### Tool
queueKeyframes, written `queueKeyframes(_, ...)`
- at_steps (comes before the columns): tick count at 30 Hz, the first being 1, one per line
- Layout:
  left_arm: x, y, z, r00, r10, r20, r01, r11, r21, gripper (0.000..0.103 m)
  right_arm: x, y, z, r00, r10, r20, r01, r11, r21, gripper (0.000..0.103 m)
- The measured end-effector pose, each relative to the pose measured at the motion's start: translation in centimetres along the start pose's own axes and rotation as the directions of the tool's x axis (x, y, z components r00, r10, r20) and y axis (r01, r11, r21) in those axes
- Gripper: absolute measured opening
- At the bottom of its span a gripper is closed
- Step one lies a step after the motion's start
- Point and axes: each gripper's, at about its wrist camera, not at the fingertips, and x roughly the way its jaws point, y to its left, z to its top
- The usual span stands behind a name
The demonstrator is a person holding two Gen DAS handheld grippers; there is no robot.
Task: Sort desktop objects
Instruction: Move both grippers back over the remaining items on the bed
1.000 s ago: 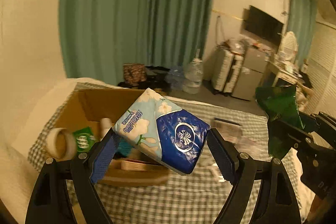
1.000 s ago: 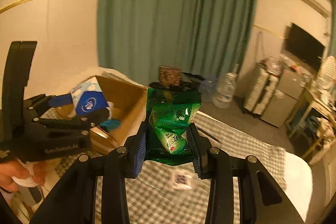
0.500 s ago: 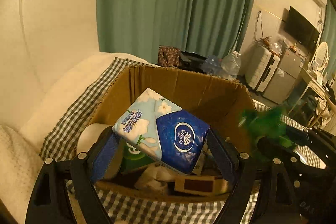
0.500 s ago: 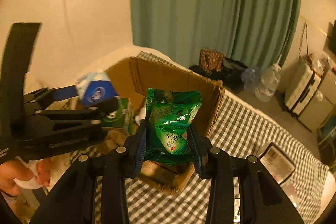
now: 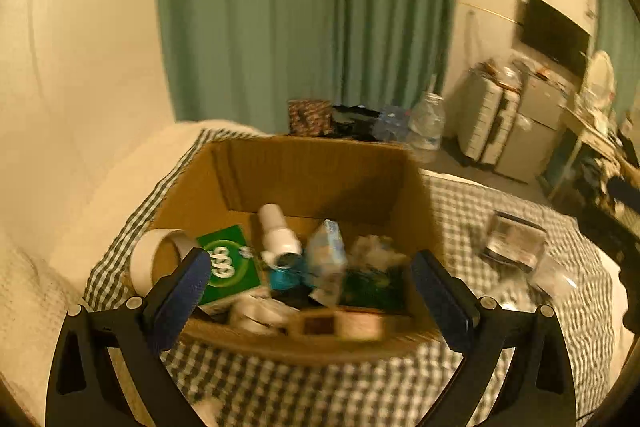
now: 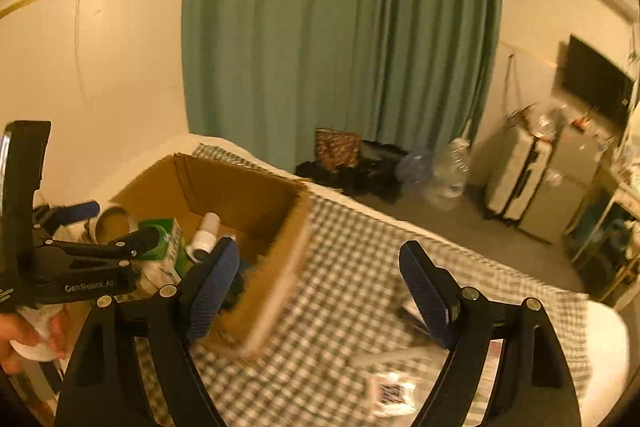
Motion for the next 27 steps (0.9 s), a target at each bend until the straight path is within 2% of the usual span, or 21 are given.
queueKeyframes(5, -3.6, -4.3, -0.4, 0.996, -0.085, -0.011, 0.085, 0.996, 0.03, 0.102, -6.1, -1.9, -0.3, 0.987, -0.157, 0.022, 0.158, 0.984, -0.08, 0.084)
queueKeyframes(13, -8.3, -12.2, -0.4, 0.986, -0.168, 0.008, 0.166, 0.98, 0.11, 0.103, -13.4, -5.9, -1.9, 0.963, -0.265, 0.051, 0.267, 0.962, -0.052, 0.087)
queueKeyframes(16, -8.8, -14.3, -0.9, 0.983, -0.186, -0.001, 0.184, 0.974, 0.129, 0.103, -14.7, -7.6, -2.6, 0.958, -0.282, 0.045, 0.283, 0.959, -0.03, 0.087)
queueKeyframes(20, -8.4, -16.9, -1.9, 0.977, -0.212, -0.017, 0.212, 0.964, 0.158, 0.103, -15.8, -10.2, -3.7, 0.968, -0.249, 0.039, 0.247, 0.968, 0.045, 0.087)
queueKeyframes(24, -6.3, -19.0, -3.5, 0.975, -0.214, -0.054, 0.22, 0.961, 0.167, 0.103, -15.3, -12.2, -5.0, 0.97, -0.244, 0.023, 0.241, 0.966, 0.095, 0.089)
queueKeyframes(27, -4.7, -20.0, -4.4, 0.973, -0.215, -0.082, 0.226, 0.96, 0.164, 0.103, -14.0, -13.7, -6.1, 0.969, -0.246, -0.021, 0.247, 0.961, 0.124, 0.089)
